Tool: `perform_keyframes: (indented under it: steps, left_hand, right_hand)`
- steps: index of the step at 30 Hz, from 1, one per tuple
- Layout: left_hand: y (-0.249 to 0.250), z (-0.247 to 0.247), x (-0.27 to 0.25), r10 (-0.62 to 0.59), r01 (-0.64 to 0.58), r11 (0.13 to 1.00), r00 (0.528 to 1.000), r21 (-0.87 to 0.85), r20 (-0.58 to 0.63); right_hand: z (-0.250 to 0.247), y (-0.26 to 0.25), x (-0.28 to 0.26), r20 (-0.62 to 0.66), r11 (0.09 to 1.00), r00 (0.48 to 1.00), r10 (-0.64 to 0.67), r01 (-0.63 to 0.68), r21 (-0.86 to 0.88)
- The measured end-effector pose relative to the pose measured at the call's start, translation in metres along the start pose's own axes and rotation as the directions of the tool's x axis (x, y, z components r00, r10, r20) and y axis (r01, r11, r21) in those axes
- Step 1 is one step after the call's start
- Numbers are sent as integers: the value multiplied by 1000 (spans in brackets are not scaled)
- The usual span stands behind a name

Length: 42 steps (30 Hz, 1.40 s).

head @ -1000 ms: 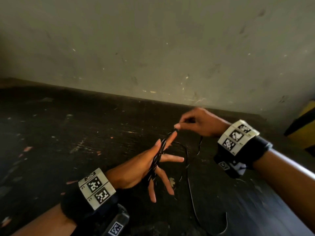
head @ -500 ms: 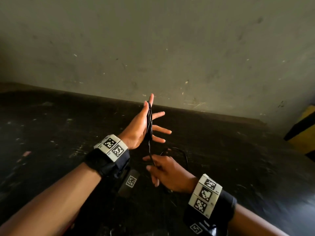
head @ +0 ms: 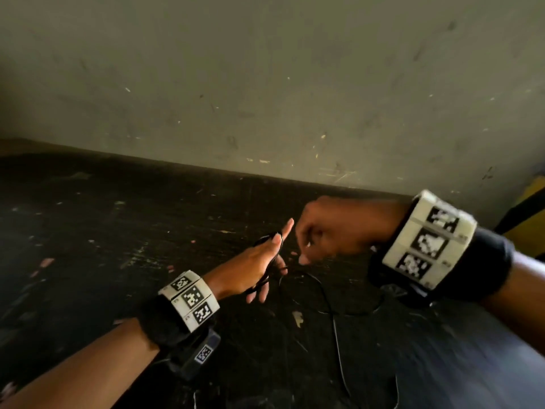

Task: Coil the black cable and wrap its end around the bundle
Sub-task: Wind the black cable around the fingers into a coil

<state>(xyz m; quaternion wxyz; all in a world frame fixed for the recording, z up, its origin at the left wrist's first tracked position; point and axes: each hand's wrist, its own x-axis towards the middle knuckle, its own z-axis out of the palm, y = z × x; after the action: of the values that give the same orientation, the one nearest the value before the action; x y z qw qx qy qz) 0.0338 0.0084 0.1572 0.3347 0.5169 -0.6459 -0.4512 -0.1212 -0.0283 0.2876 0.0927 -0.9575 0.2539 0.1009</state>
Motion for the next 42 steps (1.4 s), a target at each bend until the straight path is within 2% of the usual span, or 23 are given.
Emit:
perform_keyframes:
  steps: [3, 6, 9, 12, 16, 21, 24, 27, 31, 34, 37, 42]
  left_hand:
    - [-6, -1, -9, 8, 4, 994, 993, -105, 114]
    - [-10, -1, -16, -86, 126, 979, 969, -162, 233]
    - [-2, 0, -22, 33, 83, 945, 938, -316, 345]
    - [7, -4, -28, 96, 103, 902, 899, -419, 428]
    - [19, -5, -34, 173, 66, 865, 891, -497, 419]
    - [36, -14, -27, 254, -7, 755, 925, -656, 282]
    - [49, -21, -10, 265, -101, 693, 957, -714, 122]
    - [56, -28, 11, 239, -169, 677, 971, -717, -3]
    - [55, -35, 33, 189, -240, 728, 971, -642, -150]
    - [48, -34, 39, 165, -231, 798, 972, -556, -166]
    - [38, -31, 41, 153, -204, 892, 976, -403, -154]
    - [19, -21, 30, 91, -99, 973, 995, -207, -48]
  right_hand:
    - [-28, 13, -4, -100, 998, 995, -28, 22, -58]
    - [-43, 30, -5, -215, 996, 975, -63, 50, -67]
    - [-42, 43, -3, -341, 994, 935, -100, 82, -68]
    - [-32, 54, 4, -417, 993, 901, -119, 115, -36]
    - [-1, 72, 17, -464, 991, 883, -70, 116, 72]
    - [66, 72, 35, -549, 943, 835, 31, 158, 294]
    - [101, 55, 44, -510, 874, 851, 123, 151, 462]
    - [116, 28, 47, -443, 806, 878, 183, 124, 579]
    - [117, 2, 38, -144, 723, 972, 187, -37, 690]
    - [107, -8, 27, -110, 703, 969, 223, -81, 706]
    - [86, -10, 13, -131, 794, 961, 243, -120, 596]
    - [35, -7, -10, -108, 964, 984, 138, -109, 241]
